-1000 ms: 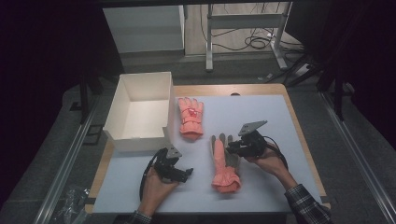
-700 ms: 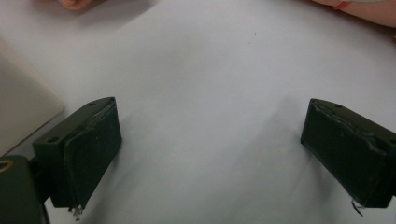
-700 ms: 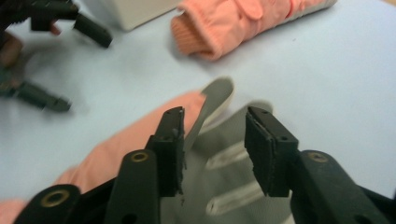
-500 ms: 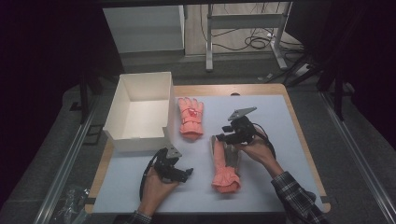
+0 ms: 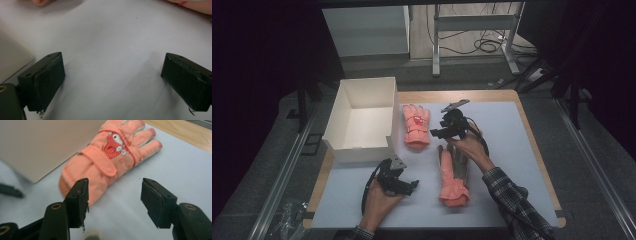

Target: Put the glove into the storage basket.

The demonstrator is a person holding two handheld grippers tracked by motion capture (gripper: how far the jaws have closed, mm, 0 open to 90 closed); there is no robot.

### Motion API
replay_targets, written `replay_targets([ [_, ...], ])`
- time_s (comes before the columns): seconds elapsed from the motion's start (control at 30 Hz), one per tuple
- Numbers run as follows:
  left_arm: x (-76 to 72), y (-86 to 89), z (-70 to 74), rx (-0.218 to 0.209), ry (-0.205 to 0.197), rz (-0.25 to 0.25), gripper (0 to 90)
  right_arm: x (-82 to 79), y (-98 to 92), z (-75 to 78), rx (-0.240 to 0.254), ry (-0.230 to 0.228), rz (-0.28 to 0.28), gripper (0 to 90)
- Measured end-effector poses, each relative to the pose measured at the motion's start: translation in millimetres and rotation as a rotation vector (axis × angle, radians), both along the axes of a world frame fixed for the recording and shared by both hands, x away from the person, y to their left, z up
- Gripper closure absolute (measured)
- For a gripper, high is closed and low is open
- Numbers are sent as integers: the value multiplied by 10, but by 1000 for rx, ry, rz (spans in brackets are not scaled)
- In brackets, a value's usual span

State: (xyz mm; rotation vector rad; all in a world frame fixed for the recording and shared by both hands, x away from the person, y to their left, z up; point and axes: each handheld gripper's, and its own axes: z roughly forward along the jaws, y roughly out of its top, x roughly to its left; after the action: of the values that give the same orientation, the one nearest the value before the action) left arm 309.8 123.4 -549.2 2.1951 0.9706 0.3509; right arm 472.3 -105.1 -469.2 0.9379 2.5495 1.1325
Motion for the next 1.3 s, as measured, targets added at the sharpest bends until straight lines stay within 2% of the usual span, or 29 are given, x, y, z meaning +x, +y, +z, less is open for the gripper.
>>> replay_targets([
  [0.1, 0, 0, 0, 0, 0, 0, 51, 77, 49, -13, 1, 15, -7, 400],
  [0.2, -2, -2, 0, -3, 2, 2, 51, 165, 138, -32, -22, 2, -12, 435],
  [0.4, -2, -2, -1, -3, 2, 2, 51, 304, 340, -54, -6, -15, 6, 476],
  [0.47, -3, -4, -1, -6, 2, 3, 51, 370, 469, -81, -30, -22, 7, 490],
  [0.73, -3, -3, -1, -5, 2, 3, 51, 551, 721, -168, -31, -6, -20, 470],
  [0.83, -3, -3, -1, -5, 2, 3, 51, 613, 806, -245, -60, 9, -33, 418],
  [0.93, -3, -3, -1, -5, 2, 3, 51, 660, 852, -339, -84, 33, -45, 418],
  [1.0, -3, -3, -1, -5, 2, 3, 51, 677, 855, -376, -91, 46, -41, 479],
  [1.03, -3, -3, -1, -5, 2, 3, 51, 689, 848, -389, -79, 64, -33, 523],
  [1.13, -3, -3, -1, -5, 2, 3, 51, 694, 824, -397, -48, 102, -36, 699],
  [1.2, -3, -3, -1, -5, 2, 3, 51, 667, 821, -396, -48, 93, -38, 785],
  [1.3, -3, -3, -1, -5, 2, 3, 51, 642, 812, -355, -55, 84, -43, 845],
])
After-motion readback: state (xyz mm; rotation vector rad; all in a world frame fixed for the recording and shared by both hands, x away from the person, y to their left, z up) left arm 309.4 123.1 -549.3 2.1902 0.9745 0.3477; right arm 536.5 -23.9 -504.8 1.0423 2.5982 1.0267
